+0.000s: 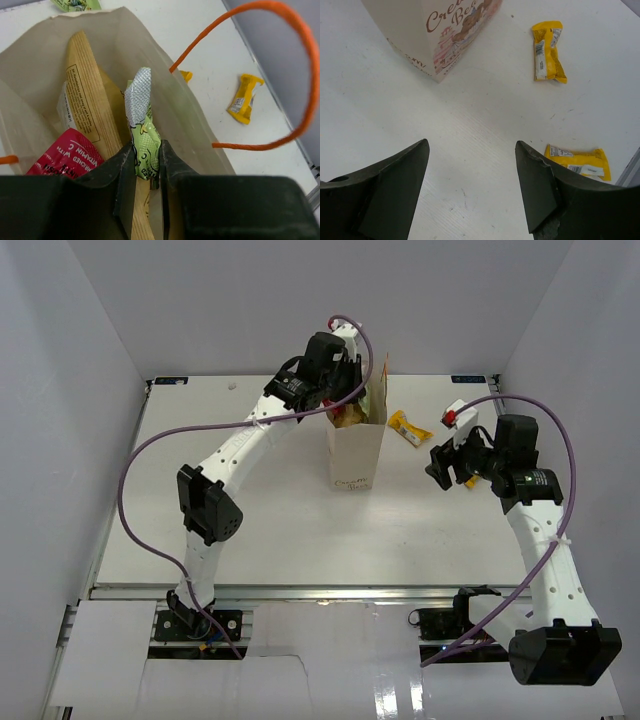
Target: Place the snacks into the paper bag
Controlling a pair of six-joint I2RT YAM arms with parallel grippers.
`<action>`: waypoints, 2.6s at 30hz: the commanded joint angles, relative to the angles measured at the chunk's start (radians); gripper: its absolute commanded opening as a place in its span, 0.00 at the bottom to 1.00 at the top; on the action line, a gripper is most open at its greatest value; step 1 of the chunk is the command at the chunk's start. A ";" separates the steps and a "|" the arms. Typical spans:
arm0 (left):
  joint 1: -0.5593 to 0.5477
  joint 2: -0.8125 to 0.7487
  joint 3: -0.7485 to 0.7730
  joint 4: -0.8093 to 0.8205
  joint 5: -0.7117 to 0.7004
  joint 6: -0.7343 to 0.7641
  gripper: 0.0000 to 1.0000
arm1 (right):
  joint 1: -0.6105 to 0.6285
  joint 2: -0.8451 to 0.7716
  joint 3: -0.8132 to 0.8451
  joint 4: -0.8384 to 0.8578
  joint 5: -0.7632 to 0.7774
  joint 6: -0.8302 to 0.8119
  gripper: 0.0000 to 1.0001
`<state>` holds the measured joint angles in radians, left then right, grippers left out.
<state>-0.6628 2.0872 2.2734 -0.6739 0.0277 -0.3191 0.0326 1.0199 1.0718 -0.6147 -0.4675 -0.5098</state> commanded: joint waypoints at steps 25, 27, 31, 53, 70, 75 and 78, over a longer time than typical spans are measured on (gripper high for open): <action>0.002 -0.902 -0.946 0.309 -0.050 -0.119 0.86 | -0.264 0.723 0.310 -0.006 0.428 0.295 0.76; 0.003 -1.037 -1.120 0.319 -0.075 -0.164 0.88 | -0.284 0.755 0.324 -0.011 0.426 0.321 0.75; 0.005 -1.194 -1.366 0.367 -0.091 -0.297 0.88 | -0.290 0.767 0.289 0.047 0.503 0.440 0.75; 0.000 -1.098 -1.654 0.864 0.211 -0.620 0.91 | -0.323 0.699 0.065 0.274 0.169 0.394 0.09; -0.095 -0.748 -1.487 1.076 0.376 -0.643 0.91 | 0.046 0.271 -0.048 -0.439 -0.502 -0.716 0.12; -0.109 -0.696 -1.462 1.076 0.373 -0.646 0.91 | 0.254 0.163 -0.073 -0.323 -0.485 -0.548 0.11; -0.115 -0.671 -1.465 1.076 0.374 -0.663 0.91 | 0.331 0.163 -0.040 -0.248 -0.482 -0.463 0.11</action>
<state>-0.7700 1.4036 0.7811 0.3843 0.3862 -0.9710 0.3134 1.1858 0.9947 -0.9314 -0.9165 -1.0592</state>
